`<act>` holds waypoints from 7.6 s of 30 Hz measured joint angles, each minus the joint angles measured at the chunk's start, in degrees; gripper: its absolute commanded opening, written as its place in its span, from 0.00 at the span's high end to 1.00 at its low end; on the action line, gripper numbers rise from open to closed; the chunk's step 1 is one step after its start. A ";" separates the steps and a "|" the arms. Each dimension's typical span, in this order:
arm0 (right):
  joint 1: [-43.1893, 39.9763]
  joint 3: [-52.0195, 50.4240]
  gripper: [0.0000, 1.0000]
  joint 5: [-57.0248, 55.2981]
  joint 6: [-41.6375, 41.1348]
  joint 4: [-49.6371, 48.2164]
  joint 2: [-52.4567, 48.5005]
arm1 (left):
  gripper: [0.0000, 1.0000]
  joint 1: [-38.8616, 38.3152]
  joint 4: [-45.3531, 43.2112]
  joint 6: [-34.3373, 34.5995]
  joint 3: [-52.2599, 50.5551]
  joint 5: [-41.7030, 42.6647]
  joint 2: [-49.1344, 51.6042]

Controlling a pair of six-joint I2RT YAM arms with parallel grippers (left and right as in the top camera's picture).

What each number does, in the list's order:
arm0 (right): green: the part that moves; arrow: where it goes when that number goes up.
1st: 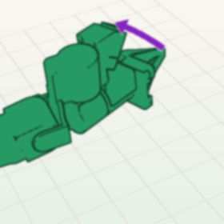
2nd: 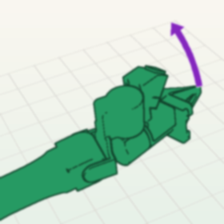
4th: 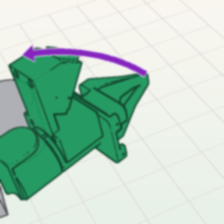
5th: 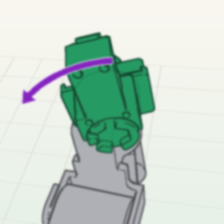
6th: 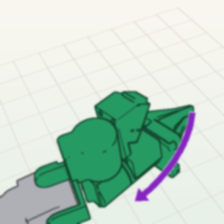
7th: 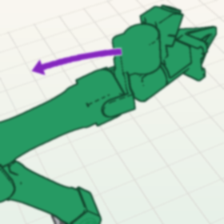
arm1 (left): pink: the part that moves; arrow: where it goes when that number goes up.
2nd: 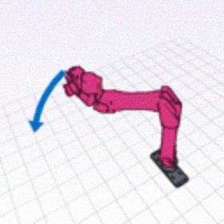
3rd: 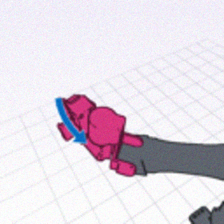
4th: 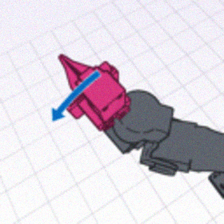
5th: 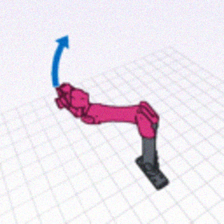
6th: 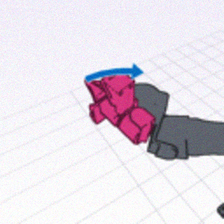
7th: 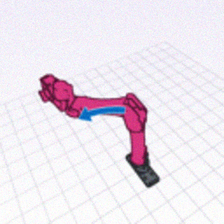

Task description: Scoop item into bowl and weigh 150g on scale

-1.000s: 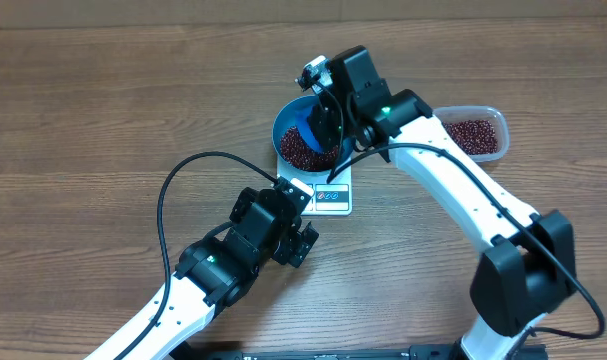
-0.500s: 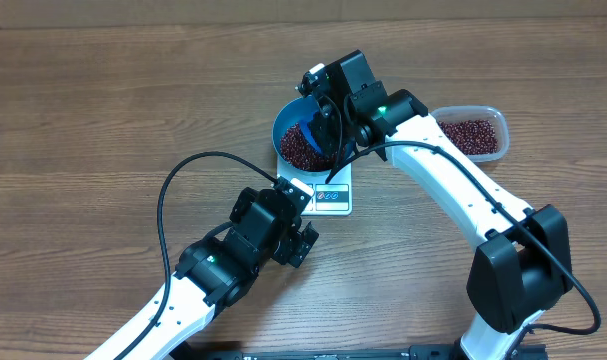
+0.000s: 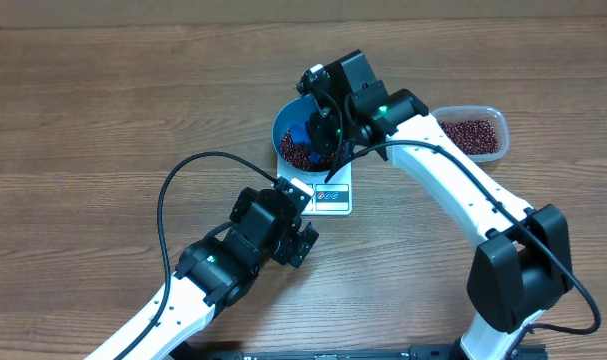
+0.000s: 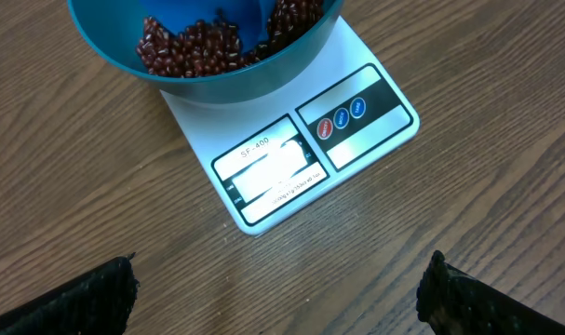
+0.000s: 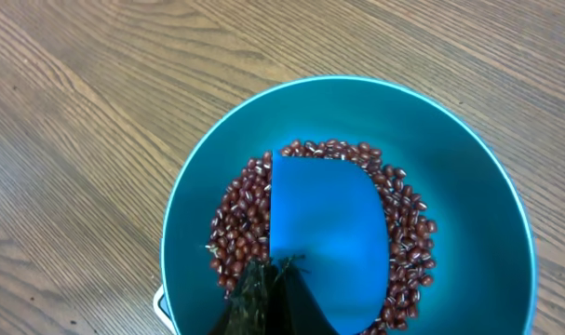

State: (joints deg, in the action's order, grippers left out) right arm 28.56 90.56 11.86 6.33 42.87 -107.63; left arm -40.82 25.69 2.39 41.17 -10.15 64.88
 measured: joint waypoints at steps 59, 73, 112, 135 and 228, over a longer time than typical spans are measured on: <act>6.34 12.50 0.96 -22.60 -4.72 13.38 2.99 | 0.00 0.00 0.00 0.00 0.00 0.00 0.00; 7.17 12.50 0.96 -25.94 -4.61 13.51 3.02 | 0.01 0.00 0.00 0.00 0.00 0.00 0.00; 7.56 12.52 0.96 -30.32 -4.66 13.31 3.02 | 0.00 0.00 0.00 0.00 0.00 0.00 0.00; 7.54 12.52 0.96 -27.15 -10.51 15.04 3.02 | 0.00 0.00 0.00 0.00 0.00 0.00 0.00; 4.90 7.26 0.96 -13.29 -4.24 6.56 -2.82 | 0.00 0.00 0.00 0.00 0.00 0.00 0.00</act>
State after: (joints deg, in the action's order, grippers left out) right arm 33.45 97.82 -1.43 2.09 49.43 -110.45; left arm -40.82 25.69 2.39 41.17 -10.15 64.88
